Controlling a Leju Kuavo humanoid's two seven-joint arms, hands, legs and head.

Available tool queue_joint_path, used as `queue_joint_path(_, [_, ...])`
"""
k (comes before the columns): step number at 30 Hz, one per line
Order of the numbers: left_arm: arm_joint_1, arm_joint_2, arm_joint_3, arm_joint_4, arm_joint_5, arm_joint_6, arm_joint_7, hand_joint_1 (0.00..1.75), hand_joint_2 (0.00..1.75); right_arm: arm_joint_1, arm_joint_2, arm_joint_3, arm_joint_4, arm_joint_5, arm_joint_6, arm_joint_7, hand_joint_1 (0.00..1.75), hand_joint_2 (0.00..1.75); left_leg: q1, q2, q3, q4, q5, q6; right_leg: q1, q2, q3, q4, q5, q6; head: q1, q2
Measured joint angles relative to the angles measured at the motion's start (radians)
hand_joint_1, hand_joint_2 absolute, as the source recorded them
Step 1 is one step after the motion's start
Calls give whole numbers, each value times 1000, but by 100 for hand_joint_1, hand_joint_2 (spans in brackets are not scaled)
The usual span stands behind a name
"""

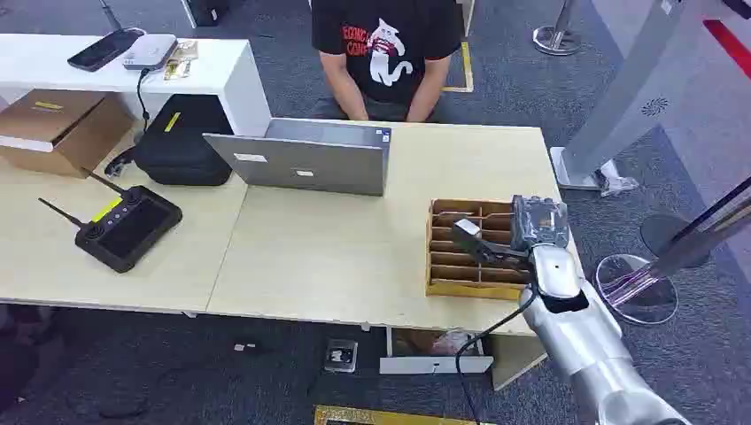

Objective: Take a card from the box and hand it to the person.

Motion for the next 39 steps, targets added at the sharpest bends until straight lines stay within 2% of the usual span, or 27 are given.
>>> queue_joint_path(6, [0,0,-1,0,-3,0,0,0,175,-1,6,0,0,-2,-27,-4,175,175,0,0,0,0,0,0,0,0,0,0,0,0,0,0])
queue_joint_path(11, [0,0,-2,0,-6,1,0,0,175,-4,19,0,-11,-19,-85,-30,175,175,0,0,0,0,0,0,0,0,0,0,0,0,0,0])
queue_joint_path(16, [0,0,-2,0,-6,2,0,0,175,-4,19,0,-13,-19,-88,-32,175,175,0,0,0,0,0,0,0,0,0,0,0,0,0,0])
queue_joint_path(17, [0,0,-4,0,-9,5,-6,0,175,-29,42,0,-52,-33,-123,-51,175,175,0,0,0,0,0,0,0,0,0,0,0,0,0,0])
queue_joint_path(24, [0,0,-4,0,-8,7,-9,0,175,-78,83,0,-58,-51,-125,-82,175,175,0,1,0,0,1,0,0,1,0,1,1,-1,0,0])
queue_joint_path(30, [0,0,-5,0,-8,7,-10,0,175,-117,118,1,-54,-53,-122,-84,175,175,0,1,0,0,1,-1,0,1,0,1,1,-1,0,0])
queue_joint_path(39, [0,-1,-11,0,-4,20,-7,0,175,-220,175,3,-7,-70,-114,-104,175,175,0,1,0,0,1,-1,0,1,0,1,1,-1,0,0])
